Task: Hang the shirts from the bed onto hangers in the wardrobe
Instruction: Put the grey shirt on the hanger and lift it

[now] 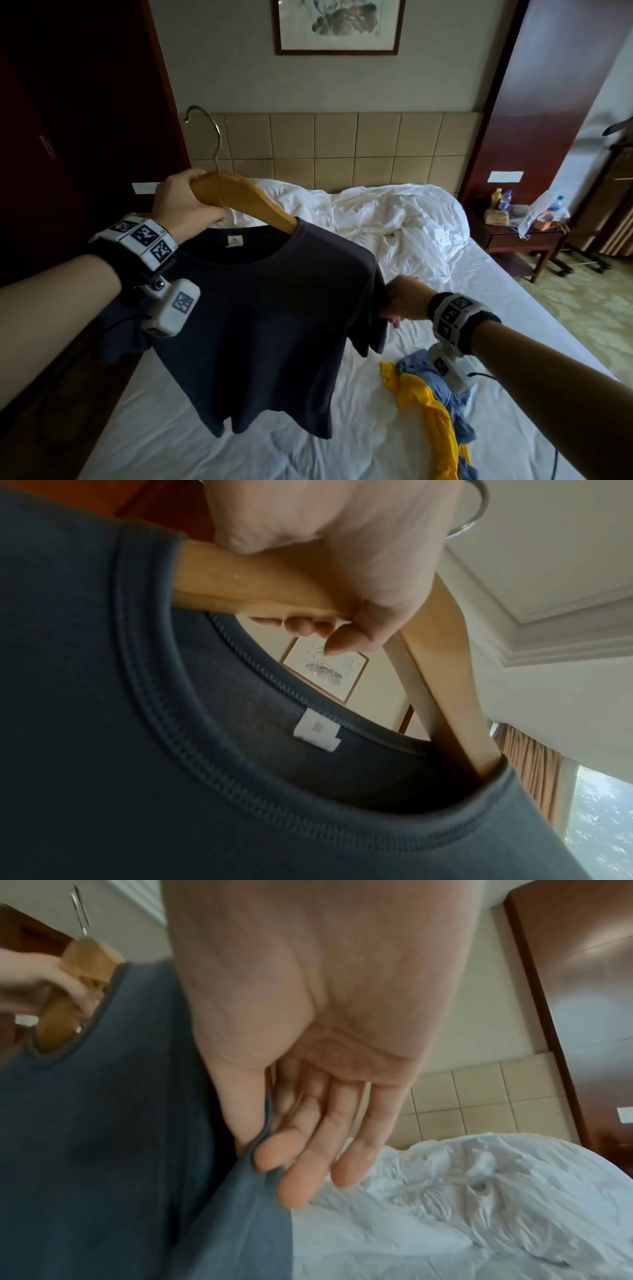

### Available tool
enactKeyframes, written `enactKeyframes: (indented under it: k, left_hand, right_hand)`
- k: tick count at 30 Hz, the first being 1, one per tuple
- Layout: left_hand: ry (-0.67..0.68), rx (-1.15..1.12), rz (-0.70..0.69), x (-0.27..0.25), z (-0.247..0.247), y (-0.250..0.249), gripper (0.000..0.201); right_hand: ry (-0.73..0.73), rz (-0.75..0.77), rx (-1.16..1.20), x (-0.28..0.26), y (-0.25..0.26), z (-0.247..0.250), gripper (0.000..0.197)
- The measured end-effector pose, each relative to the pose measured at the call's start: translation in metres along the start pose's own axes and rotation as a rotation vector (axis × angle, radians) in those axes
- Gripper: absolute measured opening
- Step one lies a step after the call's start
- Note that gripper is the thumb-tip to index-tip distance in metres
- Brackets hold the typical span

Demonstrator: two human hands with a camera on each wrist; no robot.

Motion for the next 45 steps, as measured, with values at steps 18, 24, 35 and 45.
enactKeyframes:
  k: [18,24,35,45]
  left_hand:
    - [0.012,0.066,0.022,-0.003,0.013,-0.004,0.050]
    - [0.029,0.074,0.062,-0.016,-0.003,0.000,0.051]
    - [0.106,0.091,0.121,-0.028,-0.004,0.003,0.034]
    - [0.121,0.089,0.123,-0.051,-0.007,-0.018,0.052]
  right_hand:
    - [-0.070,0.017,0.046,0.008,-0.005,-0.028,0.036]
    - [-0.185,0.304,0.238,-0.016,0.064,0.033,0.086]
    - [-0.207,0.439,0.041,-0.026,0.115,0.031,0.043]
    - [-0.184,0.518,0.085,-0.019,0.151,0.020,0.021]
Point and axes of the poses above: each hand's wrist, its own x-axis towards the middle knuckle, its own z-axis out of the back of the hand, y = z × x, the point moved 7 cm from there along x, towards the middle knuckle, and after that the axes turned 8 degrees about -z, right-handed, at the moved point
